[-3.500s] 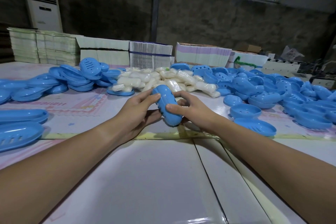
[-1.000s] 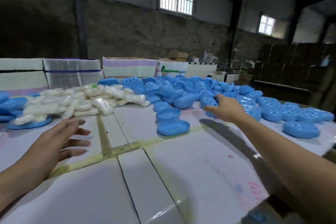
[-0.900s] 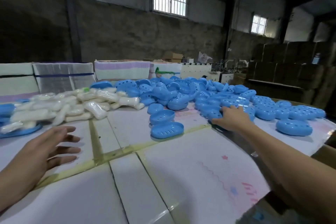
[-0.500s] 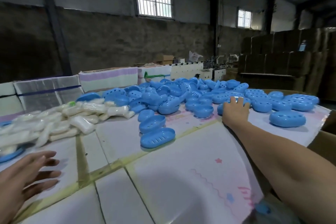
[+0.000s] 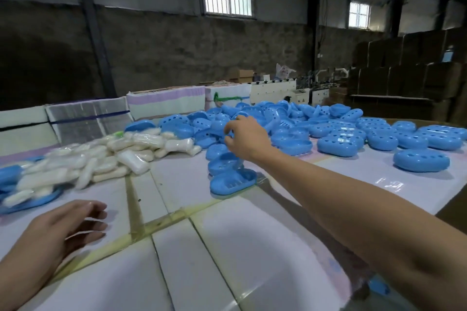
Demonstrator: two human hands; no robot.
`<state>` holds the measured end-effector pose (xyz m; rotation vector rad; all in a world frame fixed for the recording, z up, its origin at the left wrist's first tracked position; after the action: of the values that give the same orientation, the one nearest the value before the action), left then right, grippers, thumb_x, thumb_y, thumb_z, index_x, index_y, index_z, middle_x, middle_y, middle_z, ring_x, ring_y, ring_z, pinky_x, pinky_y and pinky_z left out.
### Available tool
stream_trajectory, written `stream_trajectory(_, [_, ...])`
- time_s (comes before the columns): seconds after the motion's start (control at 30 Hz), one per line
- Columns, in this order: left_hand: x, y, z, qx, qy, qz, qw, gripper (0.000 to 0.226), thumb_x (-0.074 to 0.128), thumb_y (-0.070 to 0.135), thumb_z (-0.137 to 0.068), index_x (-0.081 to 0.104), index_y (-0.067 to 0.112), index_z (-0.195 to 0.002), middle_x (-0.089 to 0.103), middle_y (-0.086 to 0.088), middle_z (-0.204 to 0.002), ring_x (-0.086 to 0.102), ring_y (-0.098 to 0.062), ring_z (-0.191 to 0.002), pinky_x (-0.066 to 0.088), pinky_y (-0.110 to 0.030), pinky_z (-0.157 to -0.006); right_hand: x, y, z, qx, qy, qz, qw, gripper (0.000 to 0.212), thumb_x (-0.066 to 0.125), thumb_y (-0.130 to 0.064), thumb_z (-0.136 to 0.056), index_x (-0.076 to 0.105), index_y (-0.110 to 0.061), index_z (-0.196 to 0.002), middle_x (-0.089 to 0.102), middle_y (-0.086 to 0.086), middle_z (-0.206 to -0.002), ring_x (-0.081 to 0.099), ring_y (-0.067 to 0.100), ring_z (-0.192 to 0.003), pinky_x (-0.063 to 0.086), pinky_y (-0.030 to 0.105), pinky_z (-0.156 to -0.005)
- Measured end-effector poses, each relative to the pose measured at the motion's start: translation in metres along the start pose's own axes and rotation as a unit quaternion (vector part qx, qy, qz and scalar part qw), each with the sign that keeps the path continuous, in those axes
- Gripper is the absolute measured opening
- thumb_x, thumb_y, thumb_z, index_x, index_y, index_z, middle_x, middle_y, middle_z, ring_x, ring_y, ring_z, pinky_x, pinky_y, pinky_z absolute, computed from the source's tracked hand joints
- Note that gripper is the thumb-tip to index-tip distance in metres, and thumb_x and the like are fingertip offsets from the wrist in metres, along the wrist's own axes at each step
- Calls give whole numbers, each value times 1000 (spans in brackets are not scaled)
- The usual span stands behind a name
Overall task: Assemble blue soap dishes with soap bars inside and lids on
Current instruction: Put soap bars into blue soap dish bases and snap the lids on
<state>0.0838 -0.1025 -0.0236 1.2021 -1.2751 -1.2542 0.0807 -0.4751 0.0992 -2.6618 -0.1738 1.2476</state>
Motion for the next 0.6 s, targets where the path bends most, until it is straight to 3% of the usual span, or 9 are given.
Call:
stream_trajectory(0.13, [-9,9,9,49,-21,6,999,22,62,26,-86,79,13,-87,76,-18,-92,73,-23,-70,62,-31,-62,28,-118,14,-80,-52,-120,988,16,60,-32,-87,71,-27,-97,53,-8,-91,55,18,-95,44,32,-69])
stream_trajectory(0.3, [-7,15,16,53,-11,36,998,25,54,6,-100,74,4,-85,72,-14,-79,71,-23,-69,63,-29,-64,81,-229,42,-130,-180,-214,951,15,63,-32,-82,73,-24,-90,67,-3,-89,60,17,-85,52,32,-70])
stream_trajectory(0.4, [-8,19,20,62,12,29,998,20,55,5,-99,69,2,-85,69,-16,-74,67,-22,-64,60,-26,-58,104,-241,61,-79,-163,-298,937,18,57,-26,-83,73,-19,-84,70,0,-81,64,19,-79,54,34,-69])
stream_trajectory(0.47, [-15,22,19,76,37,-1,996,22,57,7,-98,69,5,-80,66,-12,-67,63,-19,-57,51,-23,-50,116,-238,65,-71,-159,-287,942,19,56,-23,-84,74,-18,-85,72,1,-84,64,21,-83,52,35,-74])
stream_trajectory(0.6, [-37,28,13,97,88,-128,983,22,61,15,-95,72,15,-76,63,6,-56,60,-11,-53,45,-20,-46,120,-244,69,-142,-175,-273,935,21,59,-23,-84,74,-25,-98,65,-7,-88,59,13,-83,47,31,-76])
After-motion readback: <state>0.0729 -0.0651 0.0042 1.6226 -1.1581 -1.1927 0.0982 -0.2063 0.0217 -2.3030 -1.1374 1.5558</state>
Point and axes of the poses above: each hand's wrist, its own z-axis away from the middle knuckle, its own x-axis out of the palm, y = z × x, the point moved 8 cm from there along -z, towards the middle knuckle
